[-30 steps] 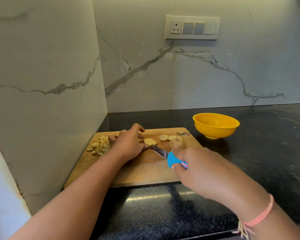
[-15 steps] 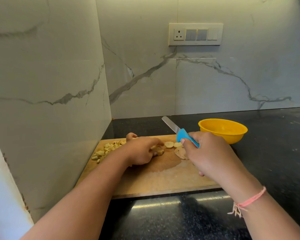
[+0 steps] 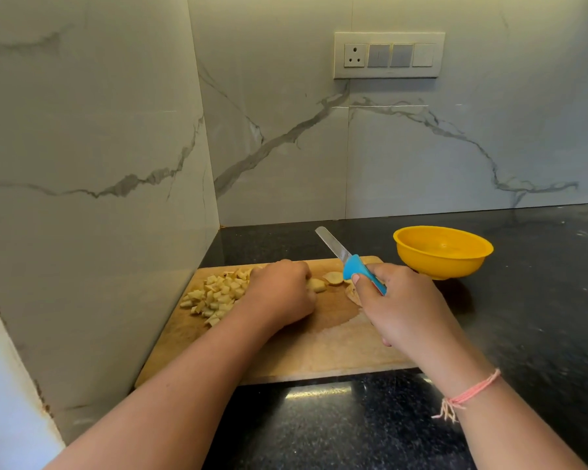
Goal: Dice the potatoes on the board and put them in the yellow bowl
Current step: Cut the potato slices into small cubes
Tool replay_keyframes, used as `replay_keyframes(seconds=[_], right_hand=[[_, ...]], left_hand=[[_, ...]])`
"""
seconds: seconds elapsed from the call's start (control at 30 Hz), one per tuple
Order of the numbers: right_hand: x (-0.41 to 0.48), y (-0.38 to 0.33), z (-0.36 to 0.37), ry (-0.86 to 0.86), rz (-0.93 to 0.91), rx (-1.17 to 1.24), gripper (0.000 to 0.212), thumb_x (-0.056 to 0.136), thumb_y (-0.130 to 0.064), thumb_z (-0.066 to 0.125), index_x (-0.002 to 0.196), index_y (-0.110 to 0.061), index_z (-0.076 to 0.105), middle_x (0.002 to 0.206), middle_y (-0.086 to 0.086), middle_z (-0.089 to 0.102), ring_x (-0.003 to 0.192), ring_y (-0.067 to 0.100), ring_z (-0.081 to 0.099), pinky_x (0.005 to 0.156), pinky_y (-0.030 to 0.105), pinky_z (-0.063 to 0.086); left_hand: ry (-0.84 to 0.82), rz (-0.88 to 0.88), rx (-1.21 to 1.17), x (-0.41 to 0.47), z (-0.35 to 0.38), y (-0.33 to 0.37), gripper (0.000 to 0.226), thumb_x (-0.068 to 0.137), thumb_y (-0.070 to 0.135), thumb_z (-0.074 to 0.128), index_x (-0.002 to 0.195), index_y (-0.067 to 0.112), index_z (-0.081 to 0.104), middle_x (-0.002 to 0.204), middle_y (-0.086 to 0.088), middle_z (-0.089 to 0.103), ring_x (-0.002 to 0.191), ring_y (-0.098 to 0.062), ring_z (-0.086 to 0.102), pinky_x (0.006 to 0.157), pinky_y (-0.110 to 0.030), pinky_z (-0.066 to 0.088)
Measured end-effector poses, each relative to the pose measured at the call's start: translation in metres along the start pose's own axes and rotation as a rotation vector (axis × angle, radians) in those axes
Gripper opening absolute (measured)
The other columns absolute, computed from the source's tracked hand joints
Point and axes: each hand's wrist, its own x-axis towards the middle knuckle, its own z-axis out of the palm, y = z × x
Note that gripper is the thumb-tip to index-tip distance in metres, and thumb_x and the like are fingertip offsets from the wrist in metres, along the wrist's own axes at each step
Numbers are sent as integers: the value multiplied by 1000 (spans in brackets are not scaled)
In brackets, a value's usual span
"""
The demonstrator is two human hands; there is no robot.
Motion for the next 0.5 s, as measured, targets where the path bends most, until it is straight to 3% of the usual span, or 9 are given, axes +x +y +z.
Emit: replay_keyframes(seconds=[0.13, 0.23, 0.37, 0.5], right_hand=[[0, 3, 4, 10, 2, -21, 42, 98, -38, 41, 135, -21, 50, 102, -1, 64, 63, 7, 51, 50, 13, 38], [0, 3, 7, 14, 4, -33, 43, 98, -40, 41, 137, -23, 48, 104, -2, 64, 63, 5, 49, 48, 11, 35], [0, 3, 9, 19, 10, -52, 45, 98, -40, 41, 139, -22, 45, 111, -2, 63, 71, 6, 52, 51, 10, 40], [0, 6, 8, 14, 1, -75, 45, 99, -39, 41, 140, -22, 44, 115, -2, 62, 76, 6, 53, 53, 11, 41]], left_hand=[[0, 13, 39, -1, 2, -2, 46, 93, 48, 47, 135, 30, 47, 128, 1, 56, 113, -19, 54, 96, -42, 48], [29, 10, 112, 1, 5, -1, 46, 93, 56, 42, 130, 30, 53, 122, 1, 57, 110, -19, 53, 94, -41, 46], [46, -43, 125, 3, 7, 2, 45, 93, 57, 43, 120, 25, 58, 114, 1, 59, 104, -18, 54, 92, -40, 45], [30, -72, 71, 1, 5, 2, 45, 92, 55, 46, 124, 26, 56, 119, 1, 59, 107, -18, 55, 94, -41, 45]])
